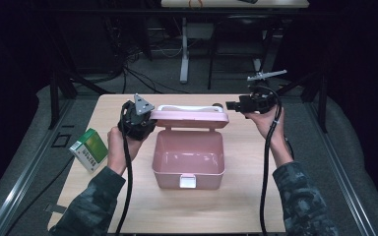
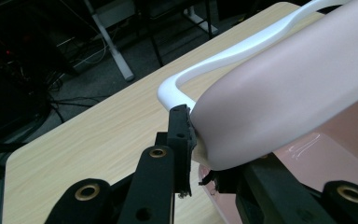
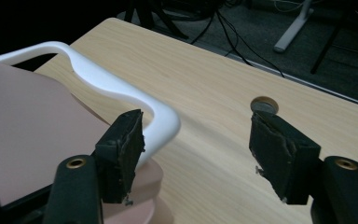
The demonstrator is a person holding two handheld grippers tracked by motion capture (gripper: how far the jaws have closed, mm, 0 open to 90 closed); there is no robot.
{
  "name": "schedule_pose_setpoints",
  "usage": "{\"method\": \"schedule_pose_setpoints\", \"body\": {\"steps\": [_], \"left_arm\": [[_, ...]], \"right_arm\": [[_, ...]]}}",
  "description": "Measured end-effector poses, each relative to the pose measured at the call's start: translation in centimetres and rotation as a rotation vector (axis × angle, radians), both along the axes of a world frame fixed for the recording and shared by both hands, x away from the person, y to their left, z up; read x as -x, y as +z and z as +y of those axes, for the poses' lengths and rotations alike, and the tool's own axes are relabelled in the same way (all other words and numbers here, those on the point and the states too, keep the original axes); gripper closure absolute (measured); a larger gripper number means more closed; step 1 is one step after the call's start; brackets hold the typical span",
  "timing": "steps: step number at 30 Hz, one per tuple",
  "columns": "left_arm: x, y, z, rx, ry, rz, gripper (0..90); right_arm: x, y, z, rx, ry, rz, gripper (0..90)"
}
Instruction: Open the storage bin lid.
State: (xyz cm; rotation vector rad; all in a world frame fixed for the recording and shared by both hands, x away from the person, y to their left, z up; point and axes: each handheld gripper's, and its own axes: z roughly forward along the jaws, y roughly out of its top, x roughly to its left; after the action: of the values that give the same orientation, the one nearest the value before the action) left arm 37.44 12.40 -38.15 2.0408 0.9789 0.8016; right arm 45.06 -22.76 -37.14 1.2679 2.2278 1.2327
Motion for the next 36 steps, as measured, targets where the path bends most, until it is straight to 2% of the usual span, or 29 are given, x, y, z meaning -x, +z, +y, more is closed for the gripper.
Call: {"method": "schedule_pose_setpoints", "body": {"steps": [7, 12, 17, 22, 24, 27, 30, 34, 36], "left_arm": [[-0.1, 0.1, 0.0, -0.008, -0.001, 0.008, 80.4], [-0.1, 0.2, 0.0, -0.011, 0.000, 0.012, 80.4], [-0.2, 0.2, 0.0, -0.014, -0.001, 0.018, 80.3], [-0.1, 0.2, 0.0, -0.009, 0.003, 0.021, 80.3], [-0.1, 0.2, -0.1, -0.010, 0.006, 0.019, 80.3], [-0.1, 0.2, -0.1, -0.015, 0.005, 0.020, 80.3], [-0.2, 0.3, -0.1, -0.015, 0.006, 0.023, 80.3], [-0.1, 0.3, -0.1, -0.022, 0.001, 0.026, 80.3], [-0.2, 0.3, -0.1, -0.020, 0.000, 0.025, 80.1]], "right_arm": [[1.4, -0.8, -1.8, 0.038, -0.018, 0.029, 29.0], [2.7, -1.9, -2.4, 0.067, -0.018, 0.058, 25.9], [4.4, -3.4, -2.1, 0.093, 0.003, 0.096, 21.8], [6.5, -5.1, -1.2, 0.089, 0.044, 0.110, 20.9], [7.5, -5.9, -0.6, 0.071, 0.074, 0.121, 21.0], [8.8, -7.3, 0.7, 0.047, 0.122, 0.140, 22.4], [9.7, -8.5, 2.1, 0.066, 0.155, 0.150, 26.8], [9.9, -9.8, 3.6, 0.106, 0.171, 0.166, 42.0], [9.9, -10.3, 4.0, 0.116, 0.170, 0.168, 45.9]]}}
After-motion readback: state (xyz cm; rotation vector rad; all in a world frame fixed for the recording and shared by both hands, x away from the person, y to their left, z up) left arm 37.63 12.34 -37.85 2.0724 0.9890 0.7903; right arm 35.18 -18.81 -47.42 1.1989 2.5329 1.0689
